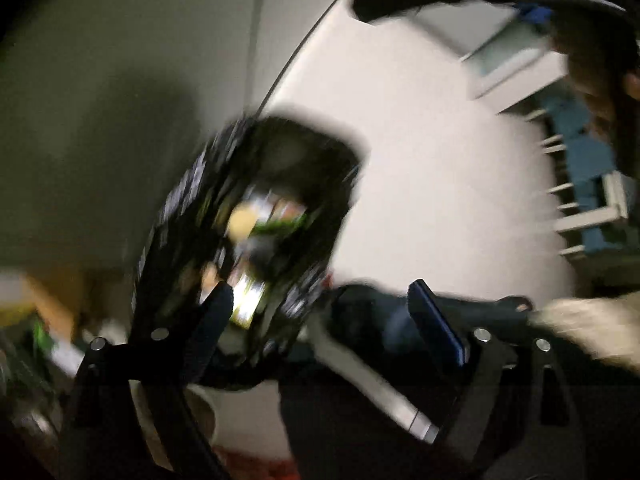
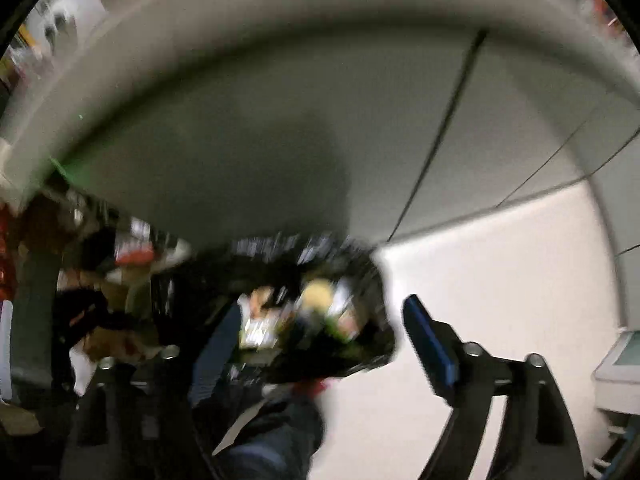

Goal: Collect trash
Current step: 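Drop both packets into the black trash bag, opening both tools, then grasp the blue dental floss box with the left tool while the right holds a yellow packet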

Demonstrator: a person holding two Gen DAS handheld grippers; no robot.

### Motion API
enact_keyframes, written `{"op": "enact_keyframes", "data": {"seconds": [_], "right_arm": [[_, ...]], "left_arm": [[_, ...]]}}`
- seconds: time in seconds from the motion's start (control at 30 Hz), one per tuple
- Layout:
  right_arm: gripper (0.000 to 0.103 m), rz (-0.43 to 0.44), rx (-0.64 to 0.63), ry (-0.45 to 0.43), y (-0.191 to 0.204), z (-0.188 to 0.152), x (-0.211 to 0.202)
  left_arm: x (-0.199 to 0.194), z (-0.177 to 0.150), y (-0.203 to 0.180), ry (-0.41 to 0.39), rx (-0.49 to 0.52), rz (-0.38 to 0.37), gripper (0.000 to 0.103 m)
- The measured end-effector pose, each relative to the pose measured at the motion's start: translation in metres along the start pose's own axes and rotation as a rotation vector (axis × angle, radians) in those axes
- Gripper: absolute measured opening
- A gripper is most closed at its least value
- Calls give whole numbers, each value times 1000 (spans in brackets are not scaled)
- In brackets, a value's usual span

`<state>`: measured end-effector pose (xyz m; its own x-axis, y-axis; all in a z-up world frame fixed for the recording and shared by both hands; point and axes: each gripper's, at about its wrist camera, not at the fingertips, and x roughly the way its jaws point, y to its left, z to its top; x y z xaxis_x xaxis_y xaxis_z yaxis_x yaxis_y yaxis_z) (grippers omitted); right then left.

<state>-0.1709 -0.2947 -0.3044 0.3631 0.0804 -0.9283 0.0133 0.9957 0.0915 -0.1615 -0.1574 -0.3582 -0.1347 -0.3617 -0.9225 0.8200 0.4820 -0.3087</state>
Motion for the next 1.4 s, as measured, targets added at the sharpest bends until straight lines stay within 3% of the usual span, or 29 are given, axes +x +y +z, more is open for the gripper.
{"op": "enact_keyframes", "data": {"seconds": [0.07, 0.17, 0.2, 0.3, 0.37, 0.5, 0.7, 0.77, 0.87, 1.0, 1.17, 1.4], "right_arm": [[98, -44, -5, -166, -8, 28, -65], [98, -83, -23, -396, -16, 77, -129], [98, -92, -29, -434, -18, 90, -138], [98, -94, -14, -531, -34, 158, -148], [98, -90, -29, -535, -39, 198, -137], [98, -112, -173, -426, -35, 279, -97], [98, -183, -300, -258, -36, 337, -32], [94, -186, -307, -188, -39, 349, -17], [63, -169, -322, -127, -42, 359, 1], [50, -151, -326, -155, -41, 357, -8], [47, -108, -308, -245, -44, 342, -49], [46, 104, -147, -355, -75, 287, -127]], "left_arm": [[-42, 23, -20, -99, 24, -31, 89], [-101, 53, -33, -252, 30, -38, 90], [-125, 65, -34, -316, 14, -21, 90], [-165, 77, -29, -409, -33, 31, 90], [-184, 78, -21, -451, -77, 99, 90], [-198, 67, -1, -444, -196, 205, 90], [-209, 32, 24, -427, -360, 301, 90], [-213, 25, 31, -426, -406, 312, 90], [-215, 23, 37, -433, -461, 318, 90], [-222, 30, 39, -456, -476, 314, 90], [-233, 58, 44, -478, -408, 345, 90], [-236, 139, 103, -447, -386, 409, 90]]}}
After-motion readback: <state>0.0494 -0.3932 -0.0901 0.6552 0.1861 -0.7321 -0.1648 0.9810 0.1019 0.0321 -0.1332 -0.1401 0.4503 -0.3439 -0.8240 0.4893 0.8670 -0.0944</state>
